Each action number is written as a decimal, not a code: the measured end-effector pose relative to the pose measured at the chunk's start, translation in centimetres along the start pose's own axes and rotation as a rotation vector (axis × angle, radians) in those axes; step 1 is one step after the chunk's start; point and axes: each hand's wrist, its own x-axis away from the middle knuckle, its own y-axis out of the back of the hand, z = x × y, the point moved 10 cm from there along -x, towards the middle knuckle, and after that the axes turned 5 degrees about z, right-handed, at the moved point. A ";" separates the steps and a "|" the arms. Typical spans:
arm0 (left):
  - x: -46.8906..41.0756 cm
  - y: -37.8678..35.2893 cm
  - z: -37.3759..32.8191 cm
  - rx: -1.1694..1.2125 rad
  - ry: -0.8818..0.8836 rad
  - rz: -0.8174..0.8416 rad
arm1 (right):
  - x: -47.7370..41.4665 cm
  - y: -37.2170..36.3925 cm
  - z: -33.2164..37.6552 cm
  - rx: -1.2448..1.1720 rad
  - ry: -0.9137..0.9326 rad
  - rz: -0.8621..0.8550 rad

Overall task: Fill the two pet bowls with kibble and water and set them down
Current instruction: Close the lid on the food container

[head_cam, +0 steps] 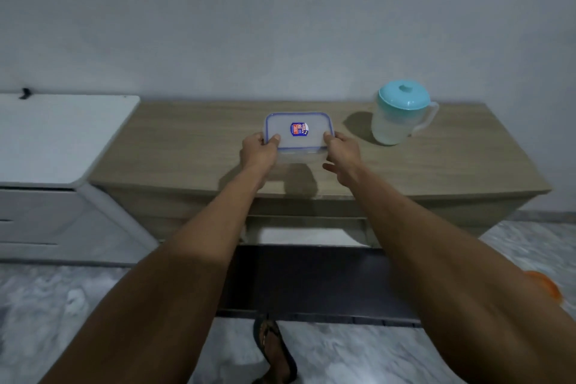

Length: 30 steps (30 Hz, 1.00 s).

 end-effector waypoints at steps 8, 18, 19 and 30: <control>8.2 2.6 2.8 -0.006 0.013 0.006 | 7.7 0.6 -3.8 -0.026 -0.006 0.017; 10.9 3.6 11.3 0.046 0.060 0.076 | 11.6 -0.5 -12.2 -0.095 -0.075 -0.091; 10.8 3.6 12.5 0.052 0.064 0.079 | 11.5 -0.9 -13.4 -0.102 -0.084 -0.095; 3.7 1.4 25.5 0.081 0.049 0.095 | 3.7 -5.1 -24.6 -0.051 -0.028 -0.127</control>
